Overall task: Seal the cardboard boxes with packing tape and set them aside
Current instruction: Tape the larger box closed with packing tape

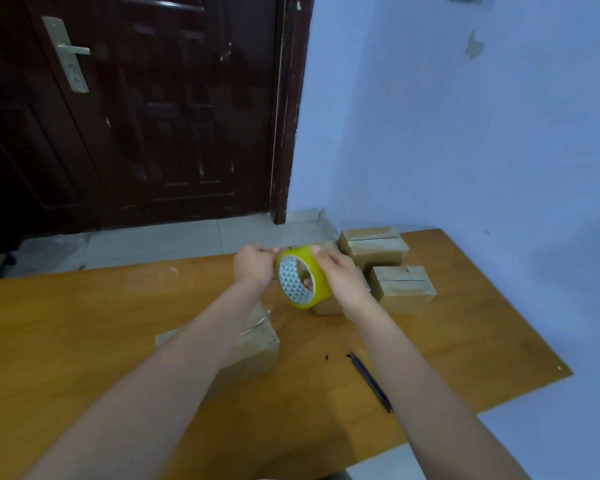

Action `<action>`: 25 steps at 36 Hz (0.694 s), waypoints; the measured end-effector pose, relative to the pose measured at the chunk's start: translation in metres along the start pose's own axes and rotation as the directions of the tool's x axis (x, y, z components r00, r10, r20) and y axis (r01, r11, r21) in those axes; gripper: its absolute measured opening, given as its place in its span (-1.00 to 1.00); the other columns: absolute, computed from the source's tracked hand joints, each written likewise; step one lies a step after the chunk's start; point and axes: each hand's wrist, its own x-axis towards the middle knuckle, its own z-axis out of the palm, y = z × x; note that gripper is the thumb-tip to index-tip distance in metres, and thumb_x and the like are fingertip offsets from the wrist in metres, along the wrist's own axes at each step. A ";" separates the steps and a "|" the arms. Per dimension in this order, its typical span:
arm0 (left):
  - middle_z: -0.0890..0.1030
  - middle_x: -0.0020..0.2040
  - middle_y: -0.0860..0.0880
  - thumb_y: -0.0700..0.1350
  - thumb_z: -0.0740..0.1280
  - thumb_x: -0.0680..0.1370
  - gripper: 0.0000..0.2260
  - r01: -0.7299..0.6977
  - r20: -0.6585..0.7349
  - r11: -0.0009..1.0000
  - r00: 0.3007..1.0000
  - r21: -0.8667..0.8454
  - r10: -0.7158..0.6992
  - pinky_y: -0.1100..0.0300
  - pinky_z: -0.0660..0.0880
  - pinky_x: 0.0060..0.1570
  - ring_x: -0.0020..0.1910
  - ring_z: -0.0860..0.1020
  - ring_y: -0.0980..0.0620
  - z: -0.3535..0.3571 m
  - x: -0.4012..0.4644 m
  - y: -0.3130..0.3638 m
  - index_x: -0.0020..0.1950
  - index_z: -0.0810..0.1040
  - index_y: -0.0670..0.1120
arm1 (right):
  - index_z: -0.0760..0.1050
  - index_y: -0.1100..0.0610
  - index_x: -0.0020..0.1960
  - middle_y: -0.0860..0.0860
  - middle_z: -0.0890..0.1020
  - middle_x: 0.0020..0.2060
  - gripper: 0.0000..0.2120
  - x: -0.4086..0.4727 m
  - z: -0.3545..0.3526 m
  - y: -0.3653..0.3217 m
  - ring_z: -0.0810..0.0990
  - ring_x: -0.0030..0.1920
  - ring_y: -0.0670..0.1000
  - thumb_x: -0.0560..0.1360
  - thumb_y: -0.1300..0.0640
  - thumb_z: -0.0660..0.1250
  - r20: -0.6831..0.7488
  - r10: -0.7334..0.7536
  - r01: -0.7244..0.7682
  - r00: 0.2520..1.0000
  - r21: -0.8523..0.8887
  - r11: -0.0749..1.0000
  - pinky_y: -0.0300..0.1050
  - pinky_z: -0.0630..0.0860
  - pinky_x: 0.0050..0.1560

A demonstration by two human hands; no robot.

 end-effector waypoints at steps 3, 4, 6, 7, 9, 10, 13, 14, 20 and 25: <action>0.61 -0.16 -0.23 -0.28 0.14 0.58 -0.79 0.203 0.045 0.962 0.979 -0.182 -0.198 -0.01 0.63 -0.31 -0.26 0.60 -0.16 -0.002 -0.004 0.007 -0.24 0.42 -0.16 | 0.50 0.23 0.22 0.13 0.63 0.08 -0.61 -0.006 -0.007 -0.001 0.62 0.06 0.07 0.56 -0.05 0.25 0.166 -0.034 0.006 0.986 0.166 0.986 -0.11 0.55 0.07; 0.59 -0.26 -0.19 -0.30 0.07 0.59 -0.78 0.265 0.094 0.937 0.964 -0.228 -0.250 0.14 0.58 -0.48 -0.35 0.56 -0.10 -0.002 -0.007 0.009 -0.22 0.41 -0.17 | 0.49 0.24 0.24 0.14 0.62 0.10 -0.58 -0.009 -0.009 -0.003 0.61 0.09 0.08 0.52 -0.04 0.28 0.196 -0.045 0.001 0.980 0.223 0.975 -0.06 0.53 0.10; 0.56 -0.45 -0.10 -0.31 0.05 0.59 -0.76 0.345 0.221 0.904 0.930 -0.251 -0.294 0.29 0.46 -0.63 -0.45 0.52 0.00 -0.001 -0.013 0.009 -0.20 0.44 -0.19 | 0.51 0.23 0.19 0.11 0.63 0.03 -0.67 -0.012 -0.011 -0.006 0.61 0.02 0.03 0.52 0.05 0.29 0.213 -0.098 0.039 0.972 0.268 0.963 -0.10 0.52 0.04; 0.57 -0.44 -0.10 -0.31 0.07 0.58 -0.76 0.357 0.270 0.902 0.918 -0.241 -0.291 0.30 0.46 -0.63 -0.43 0.52 0.01 0.000 -0.015 0.009 -0.19 0.46 -0.20 | 0.52 0.22 0.14 0.08 0.63 -0.03 -0.77 -0.014 -0.011 -0.008 0.61 -0.03 0.01 0.55 0.12 0.27 0.203 -0.133 0.078 0.970 0.255 0.964 -0.12 0.52 -0.01; 0.59 -0.30 -0.16 -0.29 0.08 0.58 -0.78 0.351 0.307 0.906 0.912 -0.237 -0.273 0.26 0.49 -0.59 -0.33 0.55 -0.03 0.002 -0.018 0.010 -0.16 0.49 -0.22 | 0.52 0.20 0.09 0.06 0.62 -0.10 -0.84 -0.017 -0.010 -0.008 0.60 -0.11 -0.02 0.58 0.18 0.22 0.172 -0.174 0.135 0.970 0.214 0.967 -0.14 0.52 -0.07; 0.59 -0.26 -0.17 -0.29 0.08 0.59 -0.77 0.331 0.294 0.911 0.921 -0.246 -0.256 0.24 0.50 -0.58 -0.32 0.57 -0.06 0.003 -0.017 0.010 -0.14 0.50 -0.22 | 0.51 0.18 0.07 0.05 0.62 -0.12 -0.86 -0.019 -0.010 -0.007 0.60 -0.13 -0.03 0.59 0.19 0.21 0.165 -0.182 0.149 0.969 0.198 0.969 -0.15 0.52 -0.09; 0.57 -0.28 -0.18 -0.29 0.09 0.59 -0.81 0.256 0.203 0.935 0.957 -0.246 -0.209 0.21 0.49 -0.61 -0.37 0.55 -0.09 0.005 -0.017 0.012 -0.13 0.47 -0.22 | 0.52 0.12 0.02 0.01 0.62 -0.15 -0.87 -0.023 -0.006 -0.005 0.60 -0.16 -0.07 0.59 0.18 0.20 0.144 -0.183 0.152 0.973 0.198 0.968 -0.14 0.53 -0.10; 0.56 -0.28 -0.17 -0.29 0.11 0.59 -0.84 0.230 0.175 0.942 0.966 -0.246 -0.190 0.21 0.48 -0.63 -0.38 0.54 -0.09 0.005 -0.015 0.011 -0.10 0.45 -0.22 | 0.53 0.10 0.01 -0.01 0.63 -0.17 -0.87 -0.025 -0.005 -0.004 0.61 -0.17 -0.08 0.59 0.18 0.20 0.140 -0.180 0.149 0.974 0.203 0.968 -0.15 0.53 -0.11; 0.57 -0.25 -0.18 -0.31 0.25 0.55 -0.84 0.149 0.057 0.944 0.989 -0.295 -0.138 0.12 0.51 -0.49 -0.33 0.55 -0.13 0.004 -0.002 -0.001 -0.23 0.47 -0.18 | 0.53 0.11 0.00 -0.03 0.62 -0.19 -0.88 -0.033 -0.006 -0.003 0.60 -0.18 -0.06 0.59 0.13 0.22 0.185 -0.109 0.092 0.977 0.099 0.991 -0.17 0.51 -0.12; 0.61 -0.29 -0.10 -0.29 0.28 0.56 -0.86 0.138 -0.065 0.925 0.983 -0.354 -0.172 0.20 0.49 -0.50 -0.56 0.55 0.03 -0.016 0.012 0.001 0.11 0.46 -0.20 | 0.52 0.21 0.00 0.13 0.61 -0.12 -0.72 -0.041 -0.011 0.013 0.60 -0.11 0.10 0.57 -0.02 0.25 0.255 0.108 -0.026 0.961 -0.306 0.952 0.02 0.52 -0.03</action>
